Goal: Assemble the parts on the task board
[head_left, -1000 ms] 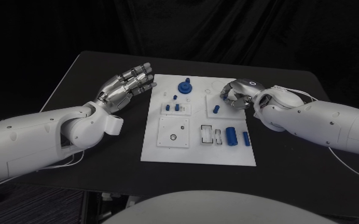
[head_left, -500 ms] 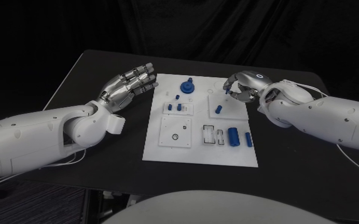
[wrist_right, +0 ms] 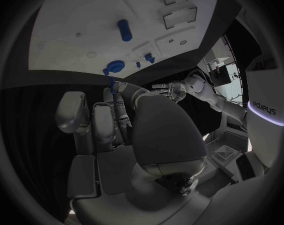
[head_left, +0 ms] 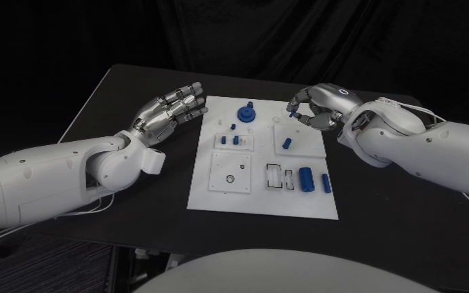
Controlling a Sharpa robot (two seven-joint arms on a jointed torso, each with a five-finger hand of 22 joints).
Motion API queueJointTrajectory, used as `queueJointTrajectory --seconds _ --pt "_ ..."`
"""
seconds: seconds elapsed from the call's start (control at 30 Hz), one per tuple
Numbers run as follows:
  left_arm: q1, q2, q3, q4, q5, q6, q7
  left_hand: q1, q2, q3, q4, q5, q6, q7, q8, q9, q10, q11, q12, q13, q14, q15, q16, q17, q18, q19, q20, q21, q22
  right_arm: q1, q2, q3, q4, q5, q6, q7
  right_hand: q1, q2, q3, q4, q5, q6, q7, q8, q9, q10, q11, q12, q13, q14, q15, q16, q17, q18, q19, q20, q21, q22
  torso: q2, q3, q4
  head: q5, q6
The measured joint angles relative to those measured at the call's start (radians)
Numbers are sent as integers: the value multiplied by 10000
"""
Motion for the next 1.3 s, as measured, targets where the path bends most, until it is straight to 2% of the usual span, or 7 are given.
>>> queueJointTrajectory --seconds 0.13,0.2,0.43,0.77,0.97,1.03,1.3 --pt "-9 38 0 -52 0 2 0 0 0 27 27 0 0 0 0 0 0 0 43 -1 0 0 0 0 0 0 0 0 -35 -6 -205 -59 745 -208 16 -13 1 -6 -55 -55 1 0 0 51 36 91 -17 -1 -25 39 -39 0 28 1 0 0 51 0 -9 0 0 96 0" --pt "-10 44 0 -68 -1 2 1 0 0 27 27 0 0 0 0 0 0 0 43 -1 0 0 0 -1 0 0 0 0 -41 -39 -264 -82 1093 -374 37 -19 -23 -138 -73 -72 111 1 0 59 73 143 -40 -1 -28 39 -39 0 20 0 14 -14 51 0 -13 0 -4 145 0" --pt "-42 79 0 -149 -1 6 2 0 0 82 28 0 53 53 0 -1 0 0 41 -2 -1 0 0 -1 0 0 0 0 -40 -299 -62 -123 1630 -911 185 -32 -48 -162 -154 -95 292 2 -1 77 96 248 -66 -2 -76 38 -38 0 -58 0 36 -36 51 -1 -25 1 -16 311 0" --pt "-112 140 -2 -209 -2 17 2 -53 -53 110 56 0 89 90 41 -2 -1 0 39 -3 -1 -1 0 -1 0 0 0 0 -40 -780 779 -128 1315 -1294 379 -14 -20 -191 -181 -122 315 37 -36 77 125 249 -66 -9 -82 37 -37 -1 -83 0 36 -36 50 -2 -35 4 -42 491 1" --pt "-135 170 1 -245 -2 24 2 -53 -53 137 28 0 143 144 41 9 0 0 39 -3 -1 0 0 -2 1 -1 0 0 -39 -1065 1273 -128 971 -1487 541 -15 -10 -201 -185 -126 349 73 -71 117 127 278 -95 -29 -84 43 -44 -32 -45 -6 36 -36 -50 -2 -29 14 -35 413 1" --pt "-148 177 1 -261 -2 31 2 -53 -53 137 27 0 143 144 41 9 0 0 39 -3 -1 -1 0 -2 0 -1 0 0 -39 -1126 1423 -128 840 -1563 601 -18 -10 -201 -223 -164 430 73 -71 117 155 359 -104 -27 -114 125 -126 134 216 -164 89 -89 183 -2 -23 17 -23 390 1" --pt "-206 246 -3 -316 -2 98 2 -95 -11 249 27 0 250 251 86 21 6 -67 107 6 -1 -1 0 -2 2 73 0 0 -39 -1301 1748 -126 457 -1835 786 -33 -51 -242 -223 -164 440 73 -71 117 159 359 -104 11 -120 153 -98 158 254 -162 89 -89 214 -3 -1 26 -28 411 1"
